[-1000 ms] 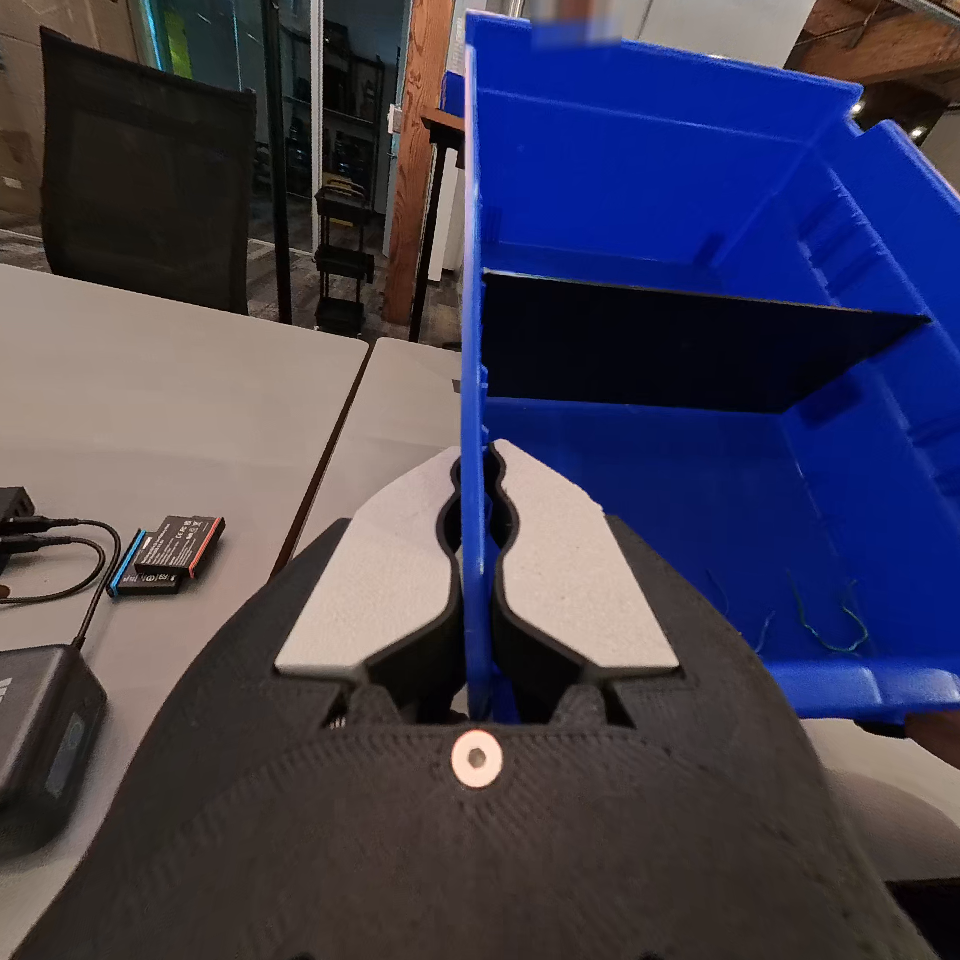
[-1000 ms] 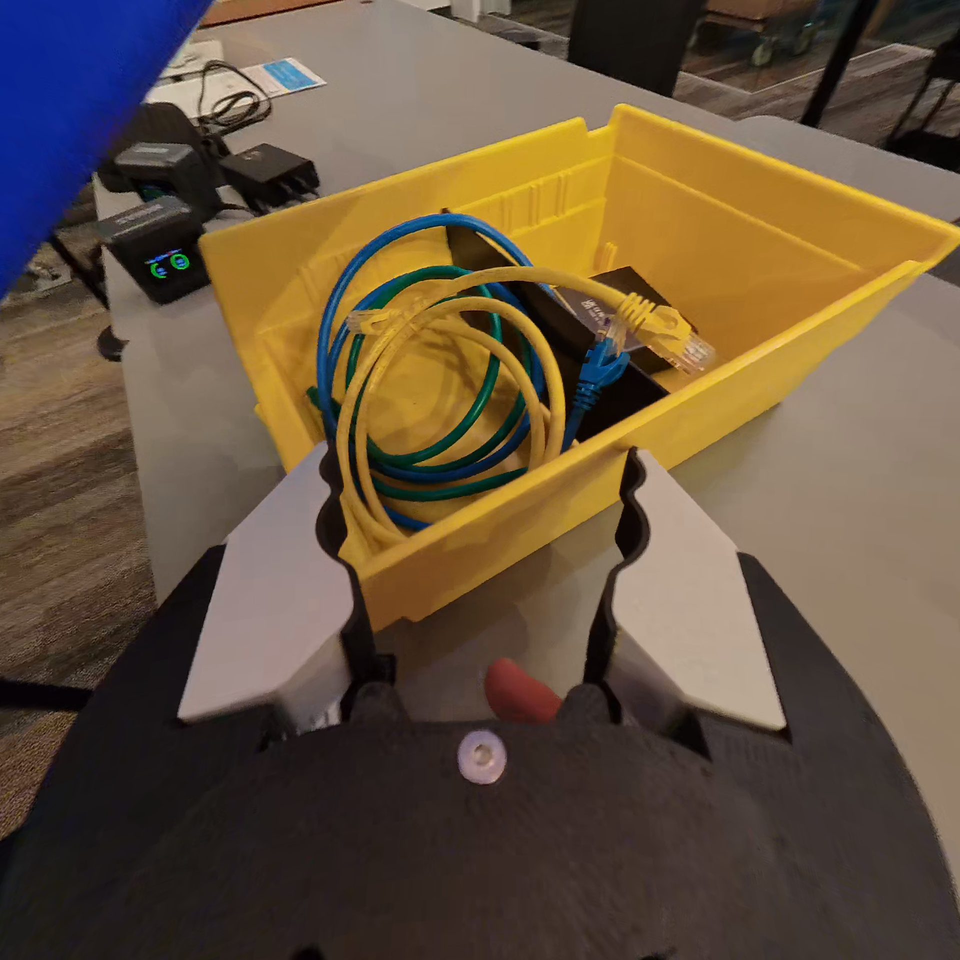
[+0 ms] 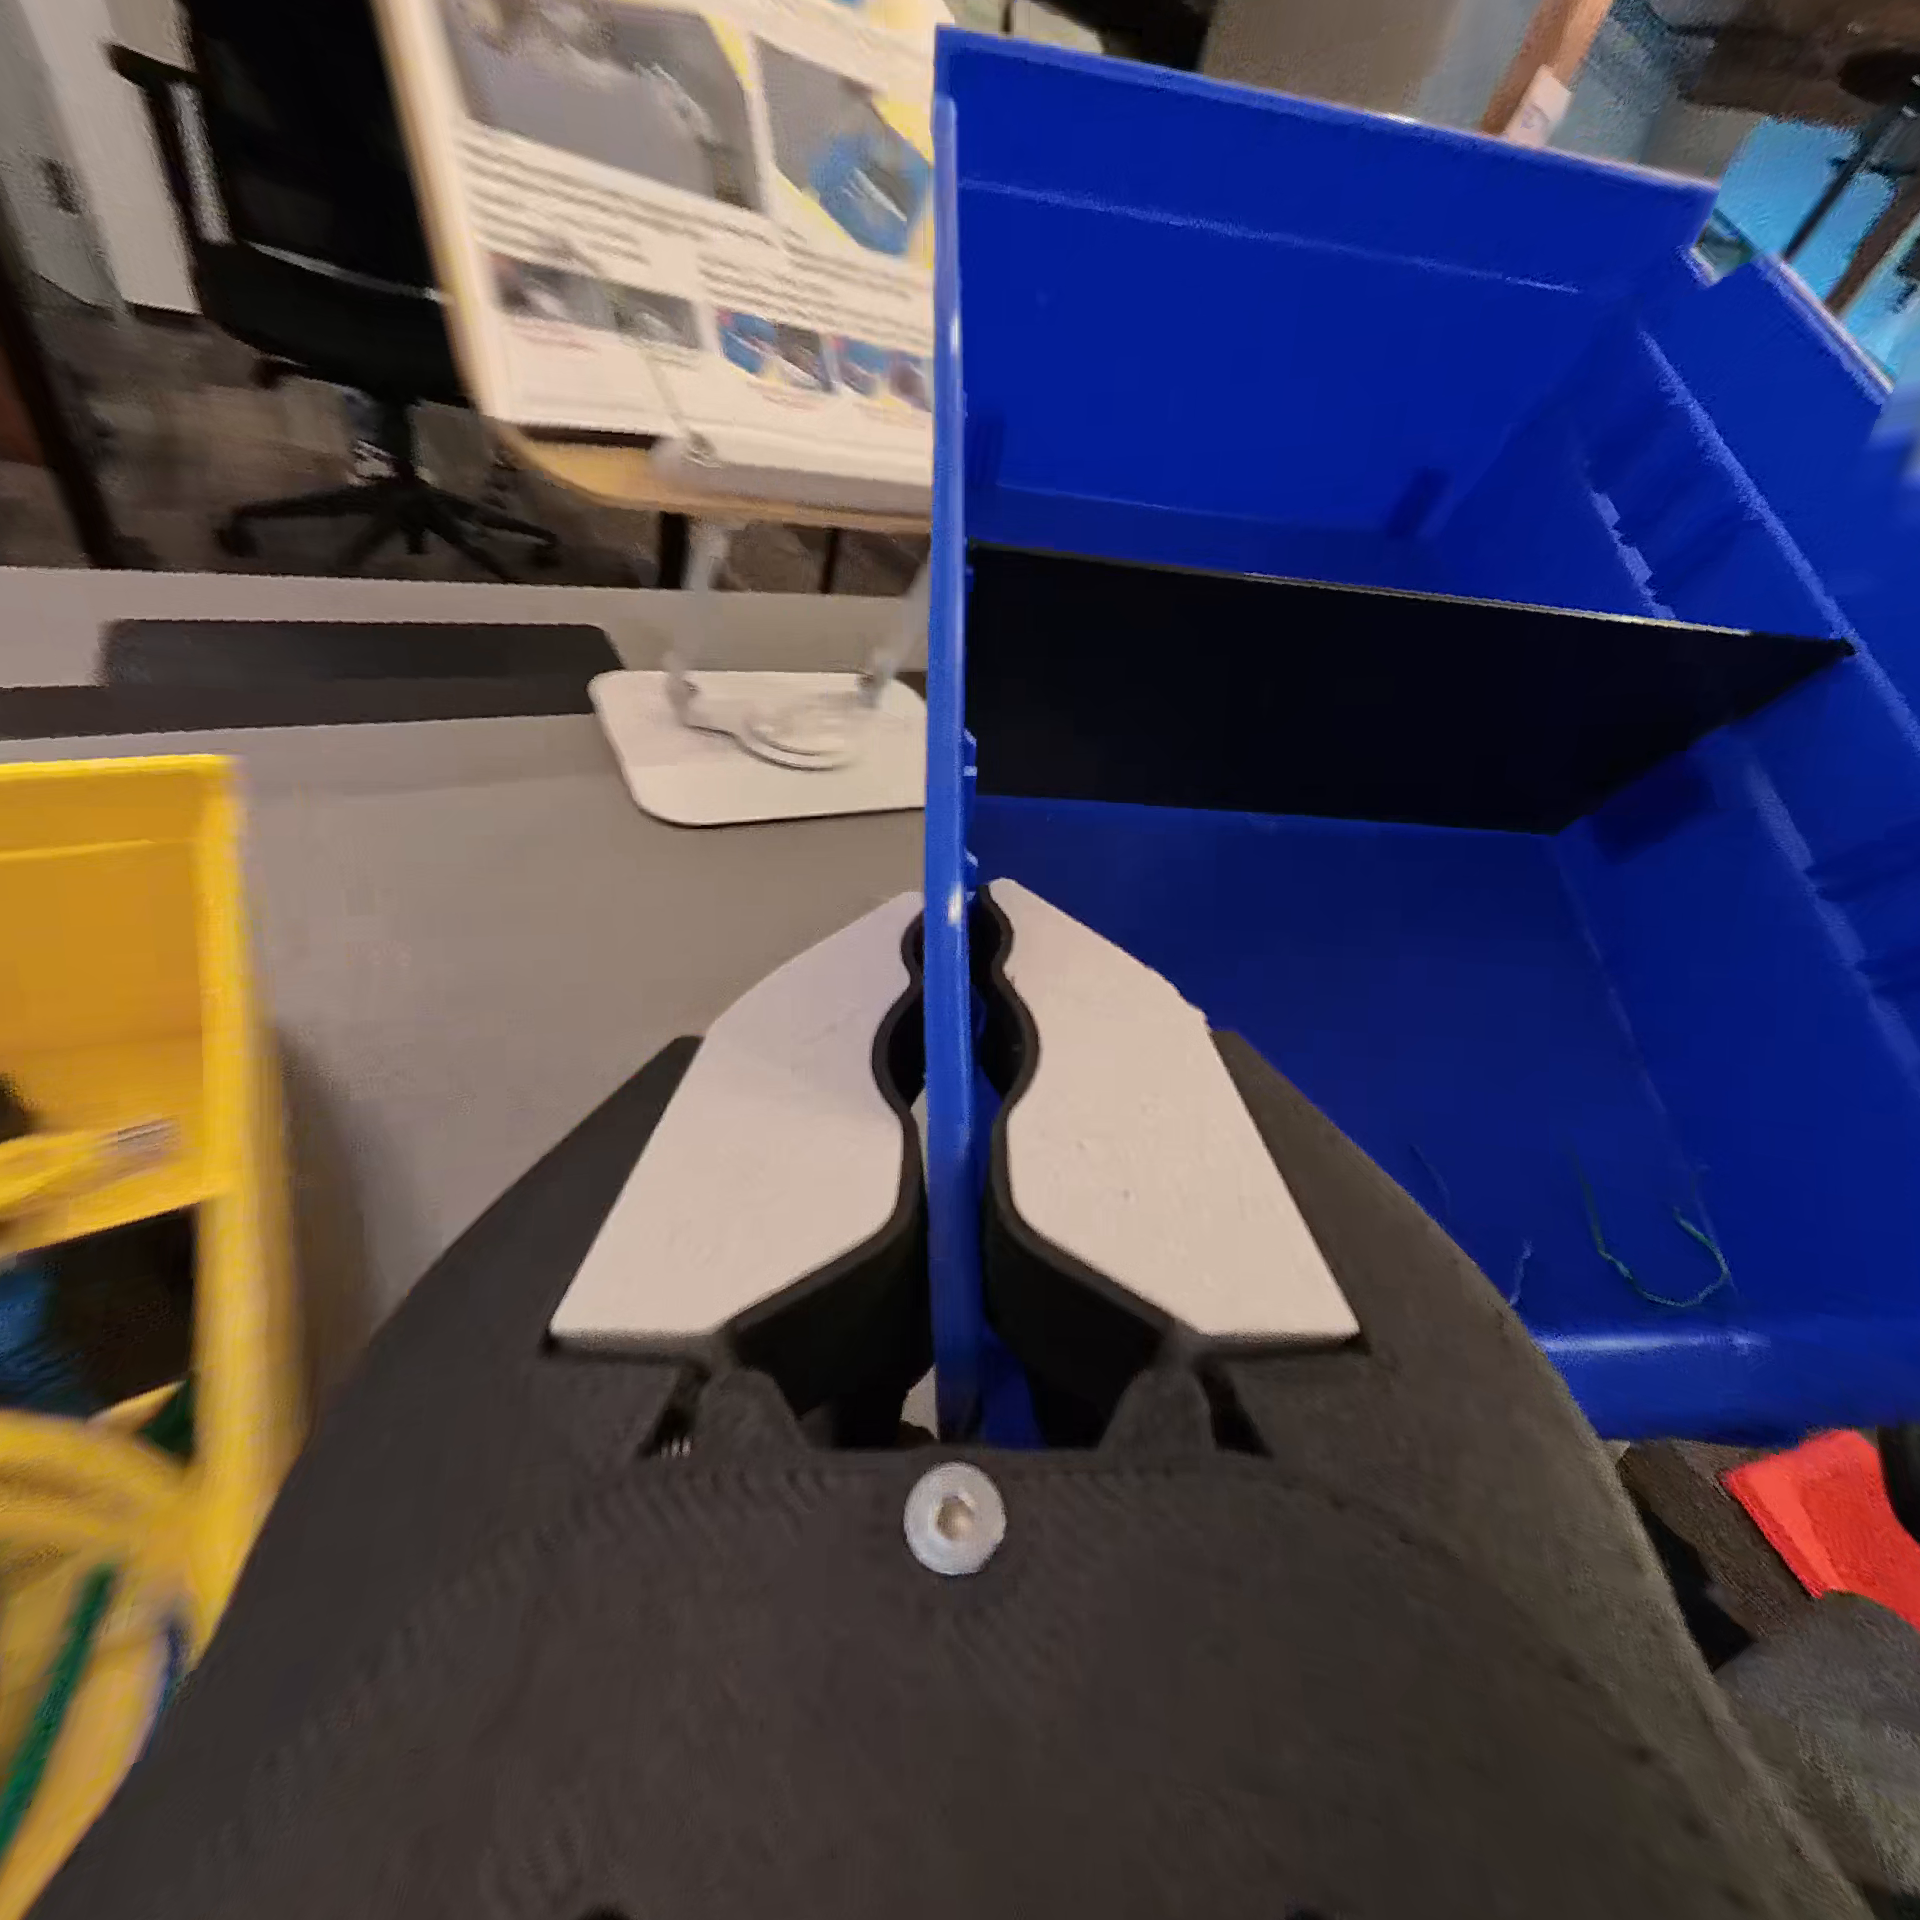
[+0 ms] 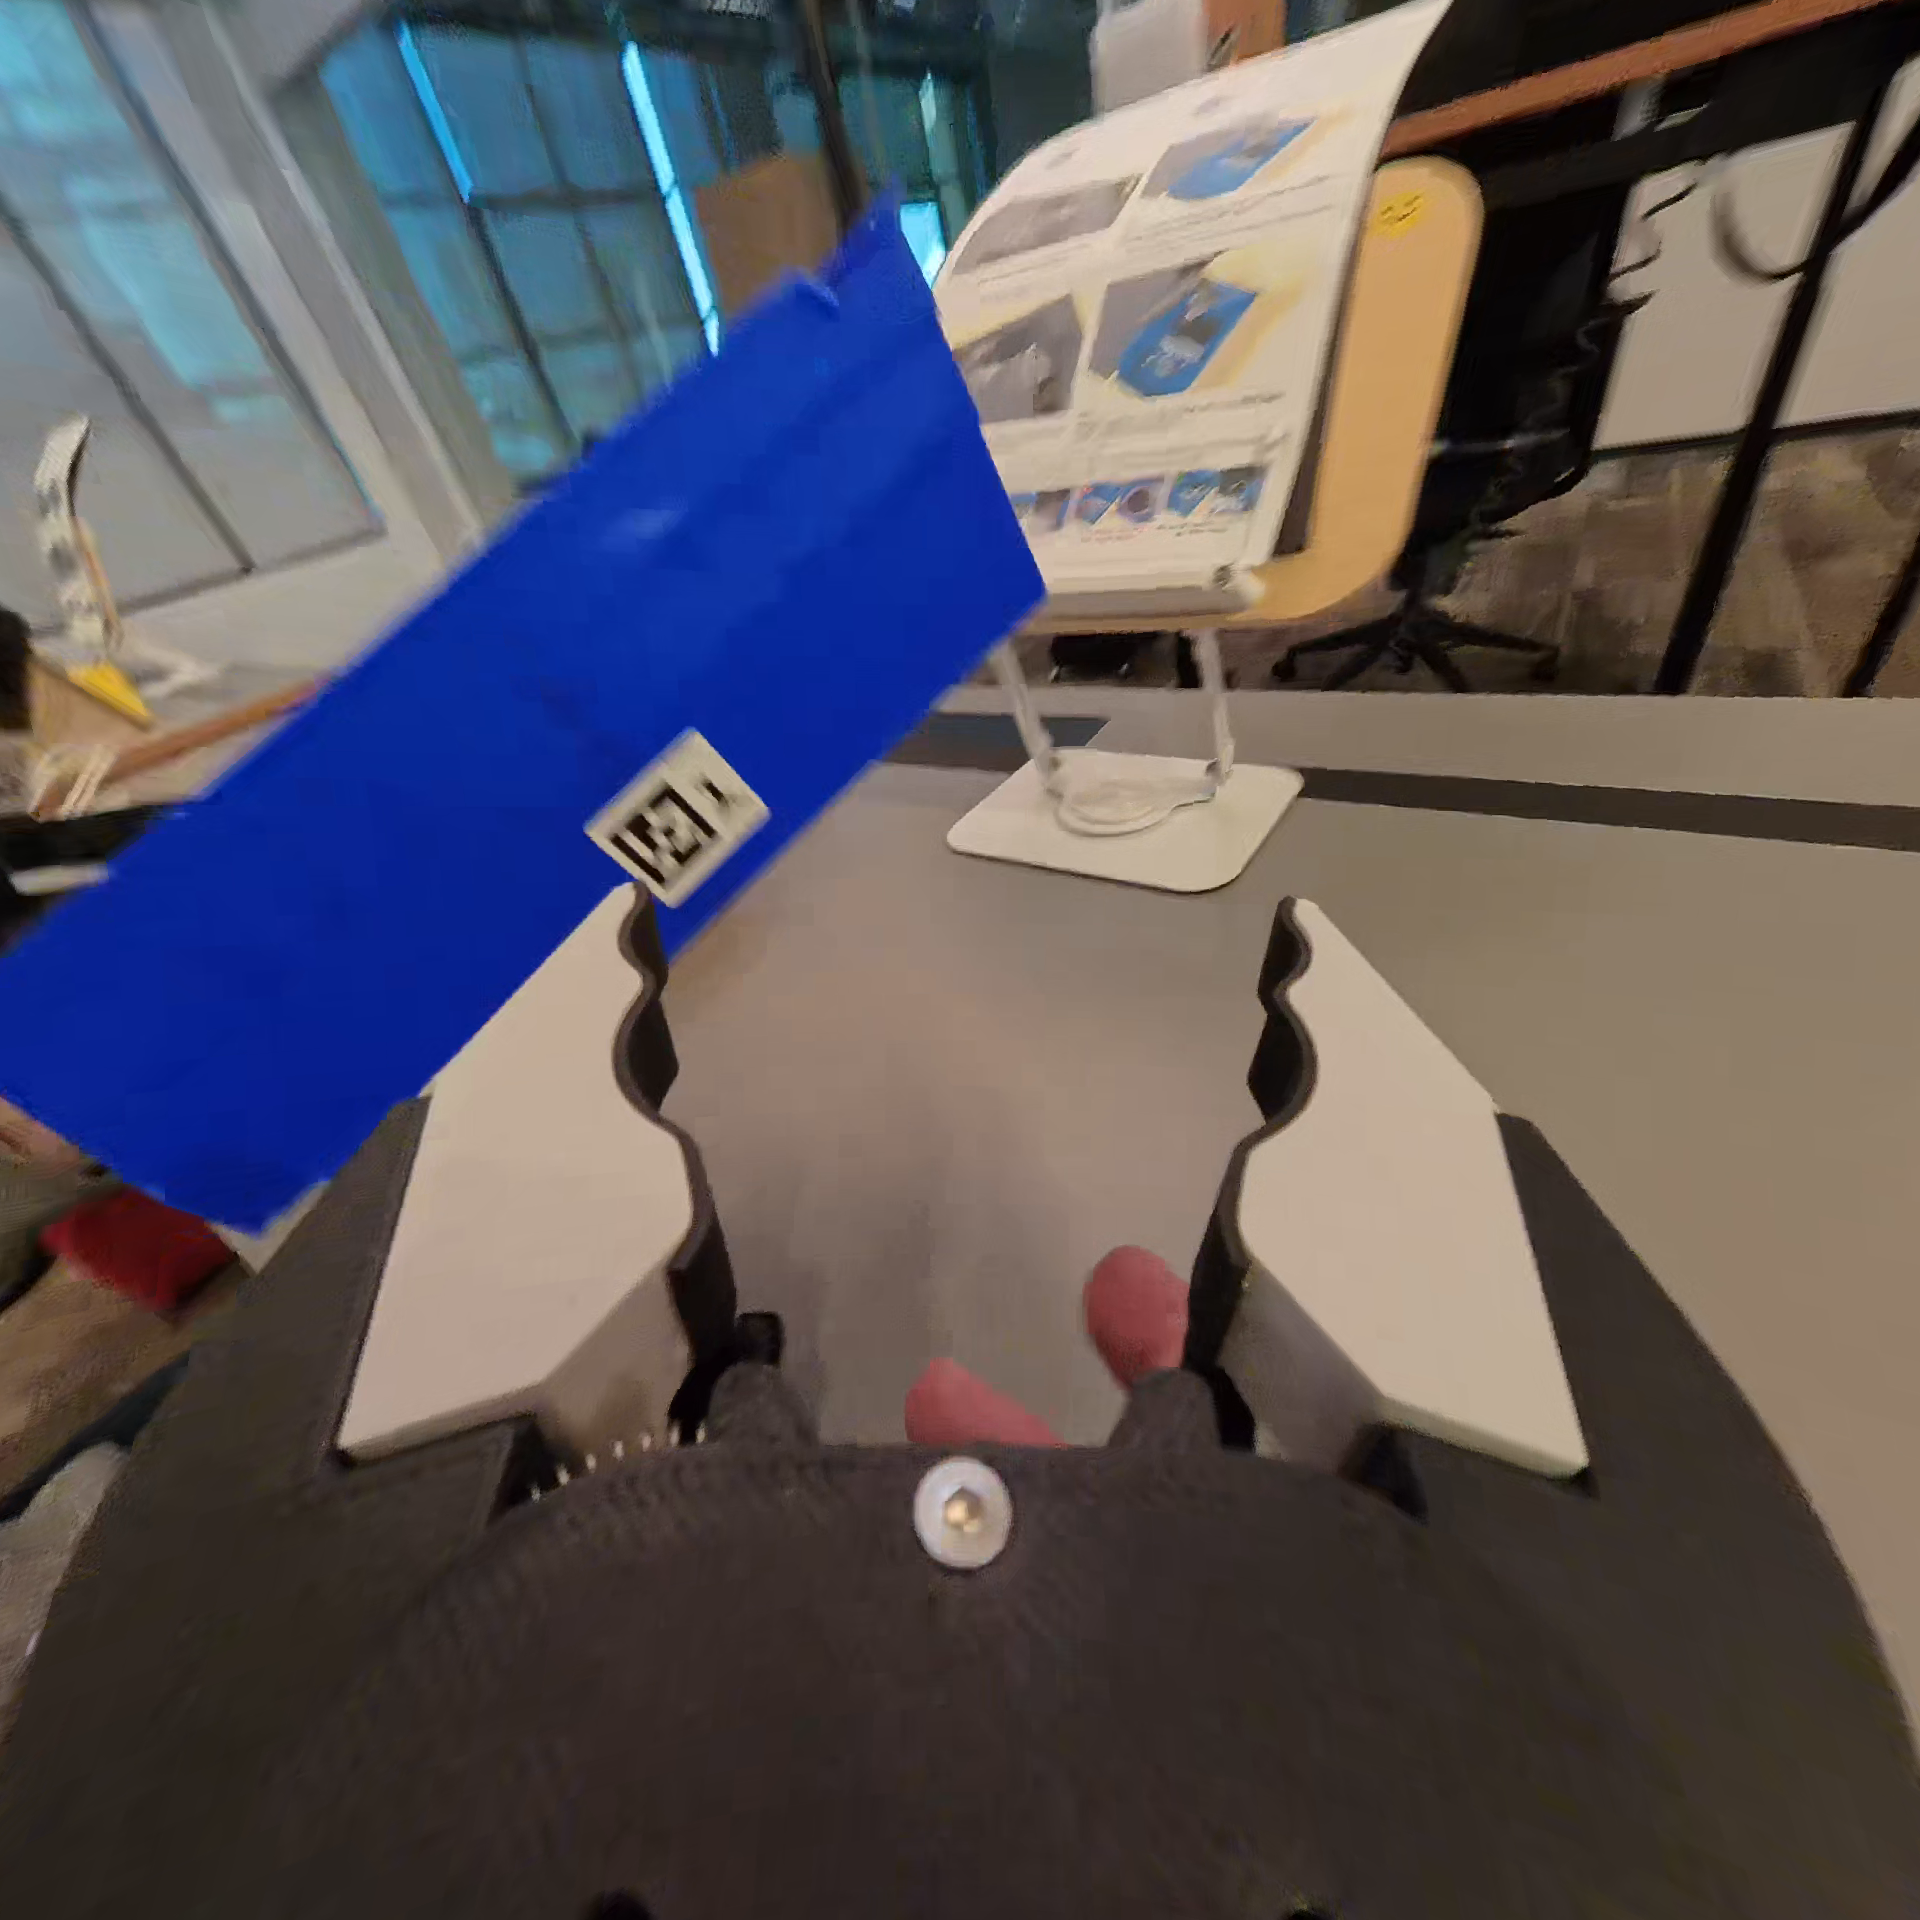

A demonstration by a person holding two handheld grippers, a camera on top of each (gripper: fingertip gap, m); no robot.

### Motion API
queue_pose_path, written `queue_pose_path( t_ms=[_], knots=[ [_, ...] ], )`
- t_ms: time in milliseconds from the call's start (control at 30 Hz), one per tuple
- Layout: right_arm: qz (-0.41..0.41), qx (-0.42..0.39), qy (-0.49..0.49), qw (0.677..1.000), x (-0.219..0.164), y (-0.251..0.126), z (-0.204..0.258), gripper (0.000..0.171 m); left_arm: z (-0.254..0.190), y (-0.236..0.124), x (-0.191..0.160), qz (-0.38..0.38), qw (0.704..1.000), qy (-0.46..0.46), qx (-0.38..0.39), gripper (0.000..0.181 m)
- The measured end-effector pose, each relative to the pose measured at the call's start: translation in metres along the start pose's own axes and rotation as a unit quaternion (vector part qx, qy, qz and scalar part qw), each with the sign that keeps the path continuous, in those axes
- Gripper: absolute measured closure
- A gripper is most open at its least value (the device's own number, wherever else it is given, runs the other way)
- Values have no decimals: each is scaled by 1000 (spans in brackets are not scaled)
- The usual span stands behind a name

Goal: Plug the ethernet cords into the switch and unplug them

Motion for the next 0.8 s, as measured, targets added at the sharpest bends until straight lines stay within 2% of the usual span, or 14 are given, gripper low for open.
queue_pose_path(
  t_ms=[133,367,433,567,800],
  knots=[
    [-63,-32,25,997,1,-37,-16,44,-44,64,-22,40,998,13,-42,177],
    [-30,-64,67,995,-26,-52,-47,33,-121,148,-61,99,989,29,-104,177],
    [-4,-72,60,996,-32,-53,-56,28,-141,164,-71,111,987,32,-113,177],
    [0,-80,88,993,-29,-66,-87,29,-164,192,-90,132,985,9,-115,177],
    [34,-66,103,992,-25,-75,-137,30,-203,221,-107,151,983,26,-99,177]
  ],
)
Point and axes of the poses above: each gripper's, where its closed fingertips meet, y out along the fingers, x out of its top, z = x × y across the jaws, the point moved 10 cm from there along -y, back along the fingers, and after that the axes turned 1 degree about -z, right-handed, at the moved point
